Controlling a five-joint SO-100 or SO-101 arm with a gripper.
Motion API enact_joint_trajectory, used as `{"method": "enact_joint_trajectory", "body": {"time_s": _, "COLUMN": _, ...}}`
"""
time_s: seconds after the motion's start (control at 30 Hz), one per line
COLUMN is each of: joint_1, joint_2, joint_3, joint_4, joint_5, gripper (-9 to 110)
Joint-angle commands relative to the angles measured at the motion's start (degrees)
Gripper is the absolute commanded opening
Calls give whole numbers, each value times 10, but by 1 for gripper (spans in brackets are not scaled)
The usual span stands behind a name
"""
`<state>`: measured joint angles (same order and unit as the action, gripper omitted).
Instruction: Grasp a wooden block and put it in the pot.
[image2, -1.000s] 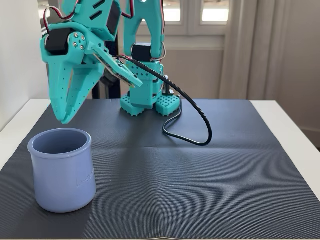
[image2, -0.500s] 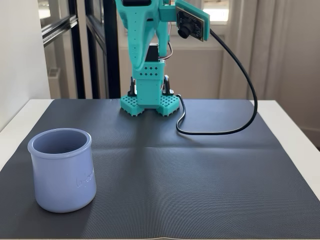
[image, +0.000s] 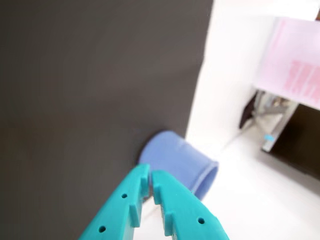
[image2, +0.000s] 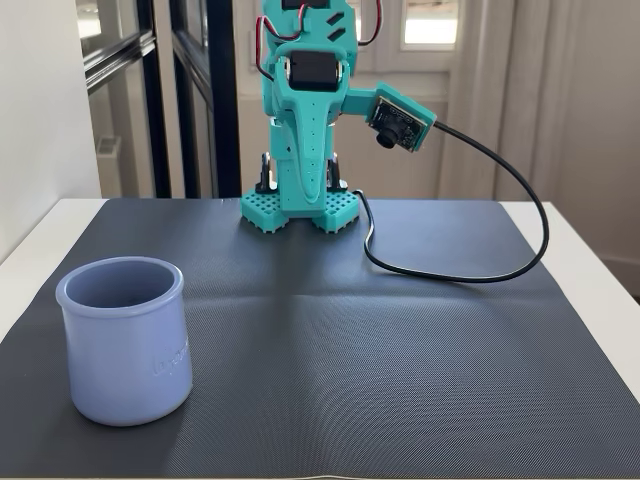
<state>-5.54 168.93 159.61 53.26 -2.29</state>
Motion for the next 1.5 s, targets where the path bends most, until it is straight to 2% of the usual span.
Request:
{"method": "enact_joint_trajectory", "body": {"time_s": 0.0, "joint_1": -1, "joint_2": 43, "joint_3": 43, "joint_4": -4, "joint_5": -4, "gripper": 0}}
{"method": "enact_joint_trajectory", "body": {"time_s": 0.5, "joint_1": -7, "joint_2": 219, "joint_3": 173, "joint_4": 2, "joint_5": 25, "gripper": 0}}
{"method": "enact_joint_trajectory", "body": {"time_s": 0.67, "joint_1": -5, "joint_2": 234, "joint_3": 178, "joint_4": 18, "joint_5": 74, "gripper": 0}}
{"method": "enact_joint_trajectory", "body": {"time_s": 1.47, "joint_1": -1, "joint_2": 258, "joint_3": 191, "joint_4": 16, "joint_5": 47, "gripper": 0}}
